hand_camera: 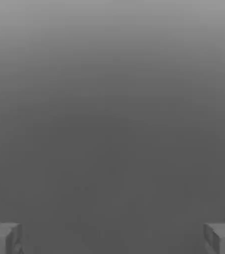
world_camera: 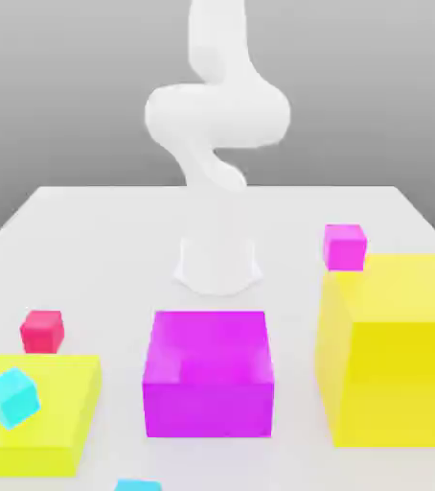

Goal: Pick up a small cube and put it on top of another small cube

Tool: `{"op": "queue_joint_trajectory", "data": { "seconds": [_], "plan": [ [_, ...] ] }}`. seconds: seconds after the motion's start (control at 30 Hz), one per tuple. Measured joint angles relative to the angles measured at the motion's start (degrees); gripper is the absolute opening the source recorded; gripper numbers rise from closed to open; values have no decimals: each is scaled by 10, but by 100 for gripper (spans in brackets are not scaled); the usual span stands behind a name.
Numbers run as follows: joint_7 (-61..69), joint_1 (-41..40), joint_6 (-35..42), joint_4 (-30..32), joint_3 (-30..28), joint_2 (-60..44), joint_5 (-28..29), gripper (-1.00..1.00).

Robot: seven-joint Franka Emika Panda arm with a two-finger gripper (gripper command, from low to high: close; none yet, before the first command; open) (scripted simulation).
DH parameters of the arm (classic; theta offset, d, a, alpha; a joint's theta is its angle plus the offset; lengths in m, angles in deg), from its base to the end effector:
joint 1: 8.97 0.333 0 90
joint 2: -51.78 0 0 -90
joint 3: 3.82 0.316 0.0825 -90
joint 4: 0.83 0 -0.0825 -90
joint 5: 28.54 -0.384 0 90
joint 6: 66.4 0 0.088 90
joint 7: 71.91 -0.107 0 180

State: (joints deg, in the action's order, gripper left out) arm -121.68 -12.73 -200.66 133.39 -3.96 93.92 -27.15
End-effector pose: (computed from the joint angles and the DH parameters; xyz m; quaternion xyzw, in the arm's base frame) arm 0.3720 -0.0261 0.6710 -0.8346 0.4169 -0.3354 0.1308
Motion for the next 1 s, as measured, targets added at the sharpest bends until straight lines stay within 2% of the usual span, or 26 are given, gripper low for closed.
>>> {"op": "queue_joint_trajectory", "data": {
  "seconds": [0.33,0.67,0.83,0.93,1.0],
  "plan": [
    [-152,-151,-99,98,-23,-150,47,0],
    [-283,-275,-198,194,-82,-295,68,0],
    [-325,-318,-248,243,-124,-368,45,0],
    [-329,-356,-279,273,-141,-412,1,0],
    [-310,-375,-307,277,-124,-448,-40,0]
  ]
}}
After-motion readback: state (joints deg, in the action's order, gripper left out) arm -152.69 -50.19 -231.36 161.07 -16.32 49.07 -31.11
